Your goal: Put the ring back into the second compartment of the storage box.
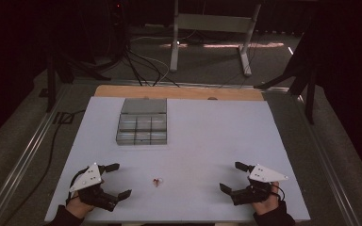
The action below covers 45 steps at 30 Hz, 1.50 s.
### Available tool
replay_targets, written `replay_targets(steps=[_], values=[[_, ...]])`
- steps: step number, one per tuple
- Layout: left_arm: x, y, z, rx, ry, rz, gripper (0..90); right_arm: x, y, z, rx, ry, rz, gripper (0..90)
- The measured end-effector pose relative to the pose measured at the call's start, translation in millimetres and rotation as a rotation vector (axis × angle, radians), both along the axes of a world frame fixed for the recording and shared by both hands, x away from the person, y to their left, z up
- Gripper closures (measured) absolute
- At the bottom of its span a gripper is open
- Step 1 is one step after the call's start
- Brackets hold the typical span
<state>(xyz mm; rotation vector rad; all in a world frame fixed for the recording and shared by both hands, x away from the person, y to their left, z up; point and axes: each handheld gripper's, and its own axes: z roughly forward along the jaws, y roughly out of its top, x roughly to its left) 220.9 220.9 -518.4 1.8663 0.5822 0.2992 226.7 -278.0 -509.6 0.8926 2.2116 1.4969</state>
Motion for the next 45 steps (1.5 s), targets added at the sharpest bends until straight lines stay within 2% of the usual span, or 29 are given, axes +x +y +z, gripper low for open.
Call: replay_targets(steps=[7, 15, 18, 25, 27, 32, 45], values=[[0.9, -1.9, -2.2, 0.017, 0.011, -0.018, 0.0, 1.4, 0.1, 0.5, 0.010, -0.006, -0.008, 0.0], [0.5, -3.4, -1.5, 0.016, 0.016, -0.020, 0.0, 4.0, -0.6, 0.3, 0.026, -0.007, -0.027, 0.0], [0.2, -5.0, -1.0, 0.036, 0.012, -0.024, 0.0, 3.7, -0.3, 0.8, 0.030, -0.010, -0.028, 0.0], [0.6, -4.8, 3.5, 0.019, 0.020, -0.026, 0.0, 1.9, 0.9, 3.3, 0.037, -0.016, -0.024, 0.0], [0.9, -4.9, 5.2, 0.008, 0.033, -0.025, 0.0, 1.6, 1.2, 3.9, 0.046, -0.019, -0.025, 0.0], [2.2, -5.0, 11.2, -0.003, 0.030, -0.011, 0.0, 1.1, 2.4, 4.6, 0.046, -0.022, -0.027, 0.0], [4.3, -14.6, 30.4, -0.019, 0.018, -0.013, 0.0, 0.7, 4.0, 4.9, 0.045, -0.018, -0.021, 0.0]])
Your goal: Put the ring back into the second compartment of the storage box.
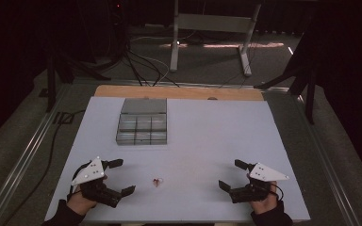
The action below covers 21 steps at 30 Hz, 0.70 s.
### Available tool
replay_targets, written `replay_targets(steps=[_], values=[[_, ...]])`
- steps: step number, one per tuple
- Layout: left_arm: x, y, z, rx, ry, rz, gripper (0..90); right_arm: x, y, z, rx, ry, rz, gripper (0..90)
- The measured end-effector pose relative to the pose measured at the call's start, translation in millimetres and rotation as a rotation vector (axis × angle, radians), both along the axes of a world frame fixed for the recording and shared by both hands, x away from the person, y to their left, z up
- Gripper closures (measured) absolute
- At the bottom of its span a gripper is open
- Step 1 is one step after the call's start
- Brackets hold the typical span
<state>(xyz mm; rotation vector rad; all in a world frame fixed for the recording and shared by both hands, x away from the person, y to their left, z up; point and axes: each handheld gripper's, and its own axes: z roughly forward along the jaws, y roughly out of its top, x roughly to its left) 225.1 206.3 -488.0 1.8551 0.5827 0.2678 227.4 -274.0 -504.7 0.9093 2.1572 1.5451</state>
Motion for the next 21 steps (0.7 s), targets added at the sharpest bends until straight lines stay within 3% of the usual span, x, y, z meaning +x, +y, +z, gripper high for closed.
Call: replay_targets(steps=[11, 21], values=[[2.1, -11.3, 8.5, -0.011, 0.001, 0.007, 0.0, 0.6, 0.2, -0.8, 0.006, 0.009, 0.000, 0.0], [2.5, -23.1, 9.5, 0.008, 0.007, 0.039, 0.0, 1.4, 0.9, -1.7, 0.008, 0.019, 0.005, 0.0]])
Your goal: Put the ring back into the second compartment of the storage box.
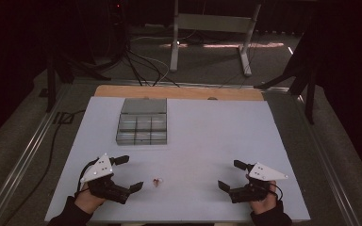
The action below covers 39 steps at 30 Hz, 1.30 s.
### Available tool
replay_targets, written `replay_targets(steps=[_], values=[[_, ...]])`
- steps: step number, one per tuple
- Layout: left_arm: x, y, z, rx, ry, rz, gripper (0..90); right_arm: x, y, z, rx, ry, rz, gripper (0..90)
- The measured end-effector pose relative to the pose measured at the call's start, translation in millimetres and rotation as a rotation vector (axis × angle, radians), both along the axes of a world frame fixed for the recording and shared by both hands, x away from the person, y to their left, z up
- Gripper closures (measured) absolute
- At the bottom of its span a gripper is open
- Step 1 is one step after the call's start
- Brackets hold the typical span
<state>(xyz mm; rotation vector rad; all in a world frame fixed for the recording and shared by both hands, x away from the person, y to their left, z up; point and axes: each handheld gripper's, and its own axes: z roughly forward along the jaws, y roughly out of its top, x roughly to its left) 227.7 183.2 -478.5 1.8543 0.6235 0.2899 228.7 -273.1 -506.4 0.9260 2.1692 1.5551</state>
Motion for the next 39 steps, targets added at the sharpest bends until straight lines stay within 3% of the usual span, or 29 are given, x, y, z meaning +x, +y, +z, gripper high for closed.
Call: replay_targets(steps=[6, 21, 33, 39], values=[[0.9, -9.6, -1.8, 0.002, 0.024, 0.007, 0.1, -0.2, -0.5, 0.2, 0.011, 0.005, 0.002, 0.0], [-2.4, -28.6, -8.1, 0.038, 0.022, 0.036, 0.1, 0.6, -0.9, -0.4, 0.014, 0.012, 0.002, 0.0], [-4.8, -43.2, -22.3, 0.090, 0.049, 0.038, 0.1, 1.0, -1.3, -0.9, 0.018, 0.018, 0.006, 0.0], [-4.6, -46.2, -26.9, 0.112, 0.052, 0.064, 0.1, 1.1, -1.1, -1.2, 0.015, 0.020, 0.008, 0.0]])
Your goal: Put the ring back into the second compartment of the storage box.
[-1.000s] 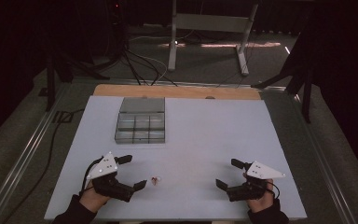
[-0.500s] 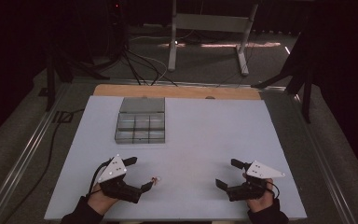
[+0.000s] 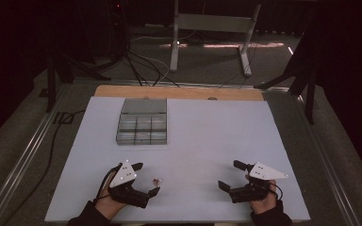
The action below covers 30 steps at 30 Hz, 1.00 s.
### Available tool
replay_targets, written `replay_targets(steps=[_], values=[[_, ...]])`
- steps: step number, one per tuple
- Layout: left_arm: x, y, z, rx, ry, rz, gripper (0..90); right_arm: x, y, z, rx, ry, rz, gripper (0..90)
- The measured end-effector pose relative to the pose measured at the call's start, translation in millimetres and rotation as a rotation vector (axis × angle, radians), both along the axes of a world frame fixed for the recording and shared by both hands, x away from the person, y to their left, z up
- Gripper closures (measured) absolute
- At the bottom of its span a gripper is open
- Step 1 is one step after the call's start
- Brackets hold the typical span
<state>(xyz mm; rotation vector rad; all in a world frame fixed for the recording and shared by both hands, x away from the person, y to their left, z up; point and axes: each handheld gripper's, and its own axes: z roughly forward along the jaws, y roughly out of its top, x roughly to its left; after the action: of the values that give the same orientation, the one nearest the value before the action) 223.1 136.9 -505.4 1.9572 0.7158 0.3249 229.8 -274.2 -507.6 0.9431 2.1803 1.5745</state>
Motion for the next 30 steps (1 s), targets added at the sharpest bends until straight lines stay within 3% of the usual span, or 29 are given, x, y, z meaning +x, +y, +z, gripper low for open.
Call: replay_targets(steps=[20, 27, 30], values=[[2.3, -14.0, -13.7, 0.075, 0.049, -0.006, 0.1, 0.1, -0.3, -0.4, -0.006, 0.003, 0.002, 0.0], [4.7, -17.2, -17.1, 0.090, 0.094, -0.018, 0.1, 0.7, -0.5, -0.8, -0.003, 0.007, 0.002, 0.0], [4.5, -19.1, -18.5, 0.114, 0.087, -0.024, 0.1, 0.1, -0.3, -0.8, -0.006, 0.005, 0.003, 0.0]])
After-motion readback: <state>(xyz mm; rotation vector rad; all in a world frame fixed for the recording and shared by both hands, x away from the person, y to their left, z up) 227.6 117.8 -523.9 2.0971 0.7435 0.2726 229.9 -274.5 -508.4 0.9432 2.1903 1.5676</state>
